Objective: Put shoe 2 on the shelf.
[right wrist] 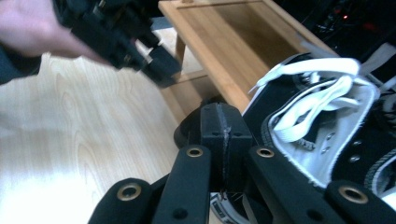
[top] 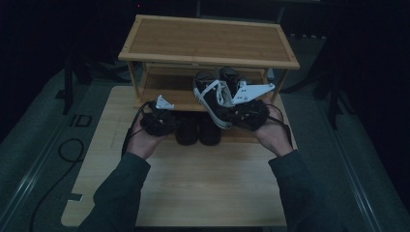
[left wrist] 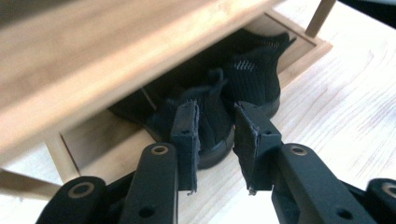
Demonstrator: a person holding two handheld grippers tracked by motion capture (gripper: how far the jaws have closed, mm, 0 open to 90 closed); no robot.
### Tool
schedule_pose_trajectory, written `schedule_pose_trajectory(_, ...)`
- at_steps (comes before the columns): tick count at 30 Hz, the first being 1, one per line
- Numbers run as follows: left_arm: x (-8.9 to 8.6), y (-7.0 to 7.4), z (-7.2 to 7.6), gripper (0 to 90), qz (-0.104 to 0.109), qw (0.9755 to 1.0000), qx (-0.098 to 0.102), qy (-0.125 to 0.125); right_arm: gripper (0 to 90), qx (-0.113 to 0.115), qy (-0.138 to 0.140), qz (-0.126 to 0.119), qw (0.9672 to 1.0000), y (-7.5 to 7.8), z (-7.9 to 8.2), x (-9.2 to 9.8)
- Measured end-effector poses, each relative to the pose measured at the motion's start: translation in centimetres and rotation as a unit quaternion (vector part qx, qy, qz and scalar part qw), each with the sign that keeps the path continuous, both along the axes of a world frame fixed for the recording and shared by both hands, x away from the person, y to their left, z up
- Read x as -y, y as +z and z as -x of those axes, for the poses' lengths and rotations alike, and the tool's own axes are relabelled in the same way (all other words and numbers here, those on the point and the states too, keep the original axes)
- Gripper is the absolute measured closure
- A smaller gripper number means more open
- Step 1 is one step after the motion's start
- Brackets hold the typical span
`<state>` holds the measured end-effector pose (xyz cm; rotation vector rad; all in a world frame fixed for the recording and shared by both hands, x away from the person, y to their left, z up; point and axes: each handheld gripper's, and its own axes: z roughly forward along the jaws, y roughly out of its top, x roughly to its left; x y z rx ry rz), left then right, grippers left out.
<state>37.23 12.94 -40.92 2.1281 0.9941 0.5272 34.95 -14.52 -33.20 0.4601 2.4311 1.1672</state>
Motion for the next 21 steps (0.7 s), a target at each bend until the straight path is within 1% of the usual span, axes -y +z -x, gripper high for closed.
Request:
schedule_pose_trajectory(1,0.1,0.3,-0.1,71.9,-0.008,1.0000,0.002,-0.003,89.8,-0.001,0.002,0.003,1.0000,-0.1,0.0,-0.1)
schedule_pose_trajectory(2,0.2,0.6,-0.2,72.6,-0.010,0.9999,0.005,-0.004,89.9,-0.001,0.004,0.003,1.0000,-0.3,0.0,-0.1)
schedule_pose_trajectory(4,0.5,1.1,-0.4,74.2,-0.012,0.9999,0.010,-0.006,89.9,-0.006,0.004,0.005,1.0000,-0.8,0.0,0.0)
schedule_pose_trajectory(5,0.7,1.3,-0.5,75.1,-0.014,0.9998,0.015,-0.006,89.9,-0.007,0.004,0.006,1.0000,-1.1,-0.1,0.0)
schedule_pose_trajectory(8,1.2,1.8,-0.8,77.1,-0.023,0.9994,0.025,-0.006,89.9,-0.011,0.009,0.010,0.9999,-1.8,0.0,0.0)
schedule_pose_trajectory(10,1.4,2.2,-1.2,79.3,-0.021,0.9994,0.028,-0.004,89.9,-0.017,0.012,0.011,0.9997,-2.2,0.0,-0.1)
schedule_pose_trajectory(11,1.6,2.3,-1.3,80.2,-0.016,0.9994,0.030,-0.002,89.9,-0.020,0.014,0.012,0.9996,-2.5,0.0,-0.1)
schedule_pose_trajectory(12,1.7,2.4,-1.5,81.6,-0.016,0.9994,0.031,-0.002,89.8,-0.021,0.014,0.013,0.9996,-2.7,0.0,-0.1)
schedule_pose_trajectory(14,2.1,2.7,-1.8,83.4,-0.023,0.9991,0.035,-0.003,89.8,-0.024,0.015,0.015,0.9995,-3.3,0.0,-0.1)
schedule_pose_trajectory(16,2.6,2.9,-2.1,86.3,-0.032,0.9987,0.040,-0.003,89.8,-0.031,0.017,0.010,0.9993,-3.8,0.1,-0.1)
schedule_pose_trajectory(18,2.9,3.0,-2.4,89.7,-0.030,0.9987,0.041,-0.004,89.8,-0.036,0.017,0.012,0.9991,-4.4,0.1,0.0)
schedule_pose_trajectory(21,3.6,3.1,-2.9,90.0,-0.040,0.9982,0.045,-0.003,89.8,-0.041,0.017,0.010,0.9989,-5.1,0.1,0.1)
